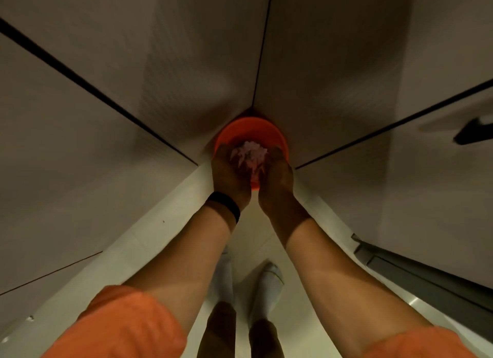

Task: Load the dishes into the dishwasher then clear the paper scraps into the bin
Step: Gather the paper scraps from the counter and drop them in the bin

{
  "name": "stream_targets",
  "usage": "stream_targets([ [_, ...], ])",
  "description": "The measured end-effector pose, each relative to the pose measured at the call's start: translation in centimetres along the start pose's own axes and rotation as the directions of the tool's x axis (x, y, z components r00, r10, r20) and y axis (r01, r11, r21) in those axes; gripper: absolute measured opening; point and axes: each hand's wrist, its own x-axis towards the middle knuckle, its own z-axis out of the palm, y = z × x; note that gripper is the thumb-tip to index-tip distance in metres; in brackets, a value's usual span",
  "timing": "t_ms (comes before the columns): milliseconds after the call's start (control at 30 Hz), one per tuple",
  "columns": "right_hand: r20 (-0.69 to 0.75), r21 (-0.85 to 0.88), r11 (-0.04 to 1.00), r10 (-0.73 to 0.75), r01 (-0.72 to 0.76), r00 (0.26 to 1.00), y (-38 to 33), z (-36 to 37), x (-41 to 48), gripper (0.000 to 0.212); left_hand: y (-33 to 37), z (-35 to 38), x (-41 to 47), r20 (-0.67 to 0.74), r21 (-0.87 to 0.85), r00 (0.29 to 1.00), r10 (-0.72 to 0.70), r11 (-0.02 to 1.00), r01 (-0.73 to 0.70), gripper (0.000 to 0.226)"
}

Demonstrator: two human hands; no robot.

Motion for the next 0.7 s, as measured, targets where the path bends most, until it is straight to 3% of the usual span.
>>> stream_targets([
  [267, 0.006, -0.154, 0.987, -0.044, 0.044, 0.999, -8.5, 2.3, -13.8, 0.017, 8.4, 6.1, -11.7, -0.124, -0.070, 0.987, -0.100, 0.993, 0.092, 0.042],
  [467, 0.271, -0.112, 0.963, -0.207, 0.244, 0.940, -18.0, 4.9, -29.1, 0.021, 18.0, 12.0, -25.7, 0.070, -0.087, 0.997, -0.011, 0.996, 0.017, 0.043],
  [700, 0.401, -0.090, 0.892, -0.375, 0.443, 0.836, -25.5, 5.1, -42.1, 0.023, 24.8, 16.2, -36.7, 0.240, -0.084, 0.967, 0.087, 0.994, -0.069, 0.045],
])
